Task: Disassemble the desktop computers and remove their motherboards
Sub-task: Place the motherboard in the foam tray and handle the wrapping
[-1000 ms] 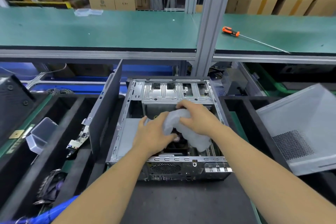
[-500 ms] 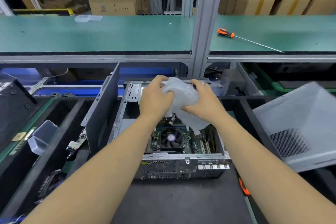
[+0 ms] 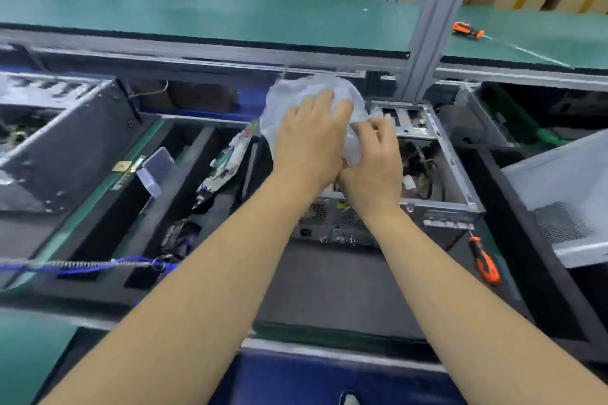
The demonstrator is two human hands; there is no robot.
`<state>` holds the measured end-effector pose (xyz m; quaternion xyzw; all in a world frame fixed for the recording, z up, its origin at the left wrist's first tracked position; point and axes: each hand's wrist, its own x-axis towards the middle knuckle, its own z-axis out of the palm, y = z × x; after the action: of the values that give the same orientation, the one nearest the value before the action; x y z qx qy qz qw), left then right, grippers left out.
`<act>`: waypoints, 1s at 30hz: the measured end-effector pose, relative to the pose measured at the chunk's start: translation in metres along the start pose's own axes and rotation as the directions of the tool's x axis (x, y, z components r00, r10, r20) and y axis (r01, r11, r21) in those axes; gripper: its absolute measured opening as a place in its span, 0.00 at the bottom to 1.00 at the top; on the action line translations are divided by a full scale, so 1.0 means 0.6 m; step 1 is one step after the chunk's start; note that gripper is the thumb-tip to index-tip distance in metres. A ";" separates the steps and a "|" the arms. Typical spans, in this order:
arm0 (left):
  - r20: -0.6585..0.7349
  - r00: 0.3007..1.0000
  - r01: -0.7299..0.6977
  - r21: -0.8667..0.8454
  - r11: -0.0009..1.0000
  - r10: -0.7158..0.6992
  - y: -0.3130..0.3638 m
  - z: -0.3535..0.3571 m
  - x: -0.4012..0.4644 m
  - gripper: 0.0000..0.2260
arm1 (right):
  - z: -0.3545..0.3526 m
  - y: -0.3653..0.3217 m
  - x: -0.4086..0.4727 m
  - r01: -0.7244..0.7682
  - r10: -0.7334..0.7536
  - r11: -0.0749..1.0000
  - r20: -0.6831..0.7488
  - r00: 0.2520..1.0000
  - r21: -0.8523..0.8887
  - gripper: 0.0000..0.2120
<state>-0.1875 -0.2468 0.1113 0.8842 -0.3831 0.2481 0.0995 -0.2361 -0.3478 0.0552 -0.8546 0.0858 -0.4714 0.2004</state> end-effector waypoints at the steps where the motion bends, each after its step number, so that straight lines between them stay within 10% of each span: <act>1: 0.009 1.000 -0.017 0.020 1.000 0.017 -0.027 -0.013 -0.039 0.16 | 0.016 -0.038 -0.025 0.014 -0.014 1.000 -0.005 1.000 -0.001 0.15; 6: 0.371 0.919 0.071 0.178 0.981 -0.134 -0.160 -0.062 -0.240 0.15 | 0.083 -0.216 -0.169 0.210 -0.204 0.977 0.172 0.964 -0.021 0.05; 12: 0.864 0.487 0.043 0.123 0.991 -0.128 -0.242 -0.098 -0.391 0.07 | 0.108 -0.321 -0.336 0.338 -0.374 0.927 0.433 0.820 0.160 0.05; 23: 0.881 0.432 0.057 0.184 0.981 -0.190 -0.300 -0.089 -0.497 0.17 | 0.144 -0.386 -0.427 0.336 -0.431 0.900 0.678 0.595 0.277 0.20; 27: 0.879 0.411 0.039 0.250 0.968 -0.243 -0.309 -0.086 -0.512 0.06 | 0.159 -0.378 -0.443 0.183 -0.326 0.944 0.861 0.390 0.275 0.28; 30: 0.865 0.356 0.112 0.336 0.935 -0.353 -0.320 -0.088 -0.520 0.05 | 0.178 -0.392 -0.443 0.215 -0.383 0.922 0.838 0.389 0.322 0.25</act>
<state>-0.2491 0.1002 -0.0013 0.9234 -0.2138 -0.2554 -0.1909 -0.3003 -0.0181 -0.1009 -0.9544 -0.2256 0.0126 0.1949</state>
